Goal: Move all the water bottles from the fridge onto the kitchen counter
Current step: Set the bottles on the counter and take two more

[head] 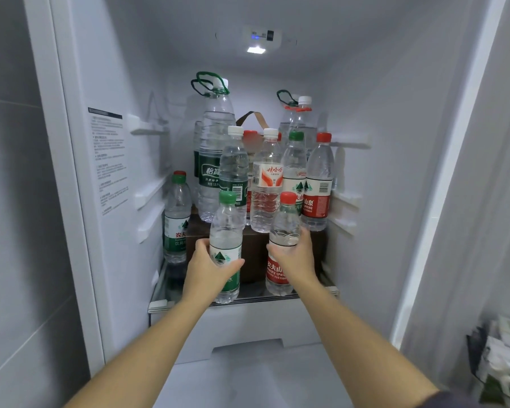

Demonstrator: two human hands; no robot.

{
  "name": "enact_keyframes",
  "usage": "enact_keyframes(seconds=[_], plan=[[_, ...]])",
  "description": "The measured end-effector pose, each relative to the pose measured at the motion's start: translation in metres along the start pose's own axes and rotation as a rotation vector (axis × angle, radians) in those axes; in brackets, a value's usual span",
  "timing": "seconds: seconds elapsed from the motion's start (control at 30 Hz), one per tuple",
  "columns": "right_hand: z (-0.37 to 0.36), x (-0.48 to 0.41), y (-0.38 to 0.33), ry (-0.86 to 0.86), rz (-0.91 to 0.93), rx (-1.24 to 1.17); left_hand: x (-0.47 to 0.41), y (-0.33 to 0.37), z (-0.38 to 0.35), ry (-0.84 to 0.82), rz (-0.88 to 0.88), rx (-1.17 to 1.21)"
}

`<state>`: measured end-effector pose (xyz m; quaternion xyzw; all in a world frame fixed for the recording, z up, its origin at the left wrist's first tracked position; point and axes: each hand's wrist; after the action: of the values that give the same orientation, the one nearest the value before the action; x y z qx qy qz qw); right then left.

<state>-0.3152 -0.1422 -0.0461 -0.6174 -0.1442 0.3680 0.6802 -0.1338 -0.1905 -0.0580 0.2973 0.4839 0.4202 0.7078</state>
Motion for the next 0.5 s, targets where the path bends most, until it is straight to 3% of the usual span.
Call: enact_keyframes(seconds=[0.23,0.5], plan=[[0.004,0.004,0.023,-0.033,-0.103,0.006,-0.006,-0.001,-0.004,-0.017,-0.051,-0.003],[0.003,0.006,0.017,-0.065,-0.129,-0.021,0.002,-0.006,-0.017,0.062,-0.011,0.186]])
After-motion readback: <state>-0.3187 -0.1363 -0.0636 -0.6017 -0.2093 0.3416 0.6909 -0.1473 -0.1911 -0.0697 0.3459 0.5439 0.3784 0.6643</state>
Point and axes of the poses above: each hand's wrist, its own x-axis away from the middle knuckle, its own z-axis out of the back of the hand, y = z × x, and after that the axes turned 7 degrees about -z, right-handed
